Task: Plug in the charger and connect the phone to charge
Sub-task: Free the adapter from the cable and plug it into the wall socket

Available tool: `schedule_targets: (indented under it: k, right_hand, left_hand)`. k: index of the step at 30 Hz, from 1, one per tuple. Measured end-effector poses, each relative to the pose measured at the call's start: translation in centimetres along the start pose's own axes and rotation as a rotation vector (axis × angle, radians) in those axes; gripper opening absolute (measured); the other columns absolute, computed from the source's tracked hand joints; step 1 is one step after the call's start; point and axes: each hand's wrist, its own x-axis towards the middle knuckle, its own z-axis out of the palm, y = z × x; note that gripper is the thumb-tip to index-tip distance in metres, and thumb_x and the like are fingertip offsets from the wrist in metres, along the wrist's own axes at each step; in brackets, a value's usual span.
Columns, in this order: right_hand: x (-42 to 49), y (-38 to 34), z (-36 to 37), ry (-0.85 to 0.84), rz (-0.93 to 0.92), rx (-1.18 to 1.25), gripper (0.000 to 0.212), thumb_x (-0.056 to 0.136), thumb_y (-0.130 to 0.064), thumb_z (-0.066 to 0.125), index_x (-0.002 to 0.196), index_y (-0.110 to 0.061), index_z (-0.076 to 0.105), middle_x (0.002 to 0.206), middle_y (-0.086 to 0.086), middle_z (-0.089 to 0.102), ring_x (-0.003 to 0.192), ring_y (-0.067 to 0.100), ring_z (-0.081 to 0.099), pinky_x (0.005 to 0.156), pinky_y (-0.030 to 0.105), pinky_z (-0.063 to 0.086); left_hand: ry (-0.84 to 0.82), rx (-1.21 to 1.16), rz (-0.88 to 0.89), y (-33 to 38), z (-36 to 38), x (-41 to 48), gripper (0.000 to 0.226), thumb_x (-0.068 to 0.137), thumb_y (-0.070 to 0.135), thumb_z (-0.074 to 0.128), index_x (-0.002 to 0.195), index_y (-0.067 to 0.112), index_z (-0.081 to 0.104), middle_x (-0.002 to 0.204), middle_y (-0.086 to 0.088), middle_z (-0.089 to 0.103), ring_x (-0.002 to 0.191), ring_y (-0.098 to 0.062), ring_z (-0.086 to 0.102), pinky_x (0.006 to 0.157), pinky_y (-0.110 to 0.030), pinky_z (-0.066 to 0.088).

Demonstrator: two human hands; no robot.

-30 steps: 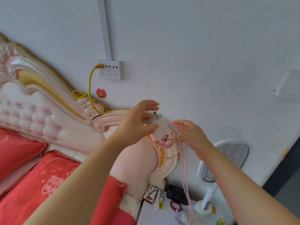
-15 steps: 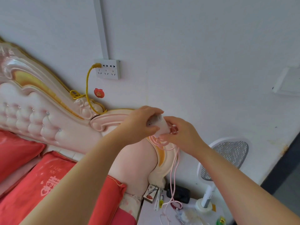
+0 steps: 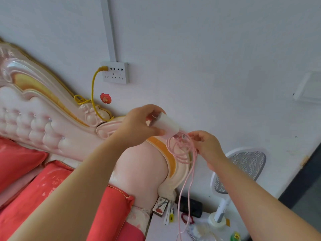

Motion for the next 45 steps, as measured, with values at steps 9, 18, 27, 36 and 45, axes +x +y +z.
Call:
schedule_targets:
  k: [9,18,27,36,45]
  right_hand:
    - [-0.7,2.0,-0.4,-0.088,0.258,0.286,0.023,0.092,-0.032,0.049,0.101,-0.017,0.065,0.089,0.003,0.069,0.08,0.017,0.063,0.071,0.03,0.049]
    - [-0.7,0.2,-1.1,-0.036,-0.029,0.081,0.023,0.091,-0.015,0.054,0.072,-0.022,0.064,0.056,-0.004,0.057,0.055,0.014,0.05,0.061,0.029,0.044]
    - [0.2,-0.9,-2.1,-0.015,0.256,0.42,0.015,0.091,-0.012,0.053,0.077,-0.014,0.058,0.07,0.003,0.058,0.057,0.013,0.058,0.061,0.027,0.048]
    - [-0.2,-1.8,-2.3,-0.462,0.232,0.801,0.023,0.077,-0.034,0.061,0.091,-0.018,0.071,0.085,0.003,0.07,0.075,0.014,0.067,0.062,0.025,0.056]
    - [-0.3,-1.5,-1.5,-0.375,0.345,0.685,0.012,0.077,-0.015,0.062,0.086,-0.008,0.06,0.062,0.005,0.07,0.054,0.012,0.067,0.048,0.018,0.054]
  left_hand:
    - [0.136,-0.186,-0.12,-0.3,0.6,0.8,0.042,0.064,0.011,0.078,0.1,0.023,0.06,0.094,-0.001,0.065,0.09,-0.024,0.063,0.08,-0.035,0.054]
    - [0.159,-0.118,-0.167,-1.5,1.0,1.3,0.041,0.065,0.014,0.077,0.101,0.021,0.059,0.09,0.0,0.064,0.084,-0.02,0.061,0.073,-0.028,0.051]
    - [0.019,-0.185,-0.175,-2.3,0.3,0.2,0.04,0.065,0.005,0.076,0.088,0.03,0.055,0.086,0.003,0.059,0.082,-0.019,0.059,0.071,-0.032,0.053]
    - [0.097,-0.44,-0.221,-3.0,0.0,0.3,0.041,0.068,-0.003,0.072,0.088,0.03,0.057,0.086,0.002,0.061,0.077,-0.013,0.06,0.061,-0.018,0.05]
    - [0.174,-0.518,-0.247,-3.5,0.3,0.5,0.04,0.071,-0.003,0.07,0.097,0.022,0.055,0.086,0.0,0.061,0.079,-0.016,0.059,0.065,-0.021,0.05]
